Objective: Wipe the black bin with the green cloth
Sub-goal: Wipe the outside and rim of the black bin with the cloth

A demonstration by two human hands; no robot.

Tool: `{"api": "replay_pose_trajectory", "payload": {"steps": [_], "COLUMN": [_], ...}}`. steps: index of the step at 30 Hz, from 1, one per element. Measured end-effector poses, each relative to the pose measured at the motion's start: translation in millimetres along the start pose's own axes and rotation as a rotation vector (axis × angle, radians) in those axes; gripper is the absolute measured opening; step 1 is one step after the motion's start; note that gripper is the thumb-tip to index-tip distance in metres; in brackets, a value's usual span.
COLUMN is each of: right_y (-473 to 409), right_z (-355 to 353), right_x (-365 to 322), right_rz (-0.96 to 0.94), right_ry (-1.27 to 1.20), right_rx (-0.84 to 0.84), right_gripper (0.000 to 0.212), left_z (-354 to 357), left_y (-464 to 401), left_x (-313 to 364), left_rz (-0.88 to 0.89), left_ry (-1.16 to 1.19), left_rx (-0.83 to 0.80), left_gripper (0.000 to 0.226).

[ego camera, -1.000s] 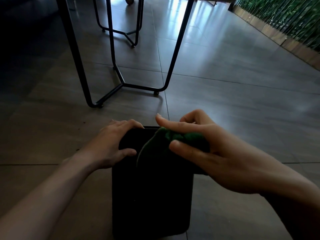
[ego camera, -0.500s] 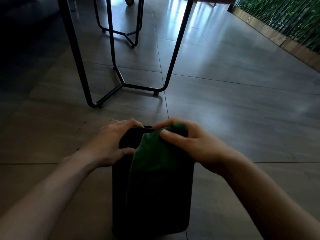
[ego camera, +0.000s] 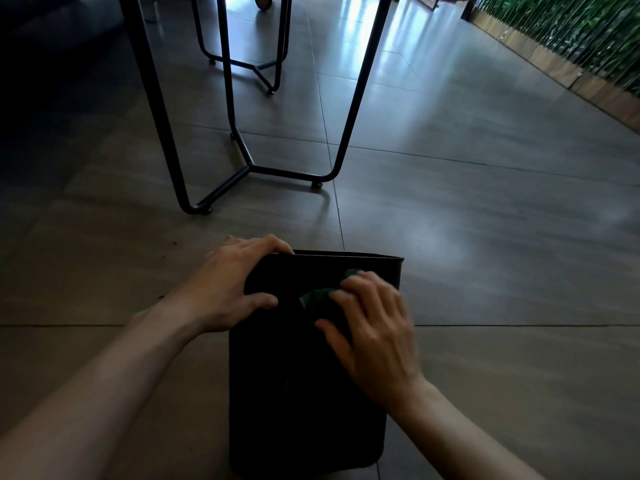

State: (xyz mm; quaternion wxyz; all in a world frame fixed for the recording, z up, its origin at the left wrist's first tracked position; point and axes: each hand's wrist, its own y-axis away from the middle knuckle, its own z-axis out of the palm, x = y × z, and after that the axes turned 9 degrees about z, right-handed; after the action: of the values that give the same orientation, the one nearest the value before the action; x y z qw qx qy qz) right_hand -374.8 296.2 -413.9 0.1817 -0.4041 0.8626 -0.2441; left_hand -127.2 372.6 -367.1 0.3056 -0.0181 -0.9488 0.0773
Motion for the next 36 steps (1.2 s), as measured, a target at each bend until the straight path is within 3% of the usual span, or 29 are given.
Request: {"api": "replay_pose_trajectory", "payload": {"steps": [3, 6, 9, 12, 14, 17, 19, 23, 28, 31, 33, 36], "right_y": [28, 45, 49, 33, 7, -36, -43, -1, 82, 82, 60, 19], "right_z": [8, 15, 19, 18, 17, 16, 18, 28, 39, 35, 30, 25], "right_x": [-1, 1, 6, 12, 14, 12, 5, -5, -2, 11, 19, 21], "right_rz": [-0.134, -0.268, -0.413, -0.467, -0.307, 0.007, 0.028, -0.181, -0.573, -0.700, -0.620, -0.285], "right_ry": [0.133, 0.212, 0.263, 0.246, 0.149, 0.011, -0.024, 0.038, 0.227, 0.269, 0.242, 0.145], "right_rx": [-0.224, -0.311, -0.318, -0.237, -0.104, 0.011, 0.037, 0.027, -0.186, -0.187, -0.157, -0.039], "right_gripper": [0.093, 0.113, 0.108, 0.089, 0.075, 0.070, 0.068, 0.060, 0.062, 0.055, 0.055, 0.055], "left_z": [1, 2, 2, 2, 2, 2, 1, 2, 2, 2, 2, 2], "left_y": [0, -2, -2, -1, -1, -3, -3, -2, -3, -2, -2, -3], "left_x": [0, 0, 1, 3, 4, 6, 7, 8, 9, 11, 12, 13], "left_rz": [-0.003, -0.003, 0.000, -0.001, -0.007, -0.001, 0.001, 0.035, 0.013, 0.019, 0.027, 0.033], "left_ry": [-0.004, -0.009, -0.018, -0.017, -0.014, -0.022, -0.027, -0.022, -0.005, 0.016, 0.009, 0.001], "left_rx": [0.012, 0.014, 0.022, 0.044, 0.049, 0.032, 0.029, 0.042, 0.045, 0.050, 0.072, 0.084], "left_gripper": [0.065, 0.064, 0.064, 0.063, 0.064, 0.066, 0.067, 0.063, 0.063, 0.062, 0.061, 0.061]}}
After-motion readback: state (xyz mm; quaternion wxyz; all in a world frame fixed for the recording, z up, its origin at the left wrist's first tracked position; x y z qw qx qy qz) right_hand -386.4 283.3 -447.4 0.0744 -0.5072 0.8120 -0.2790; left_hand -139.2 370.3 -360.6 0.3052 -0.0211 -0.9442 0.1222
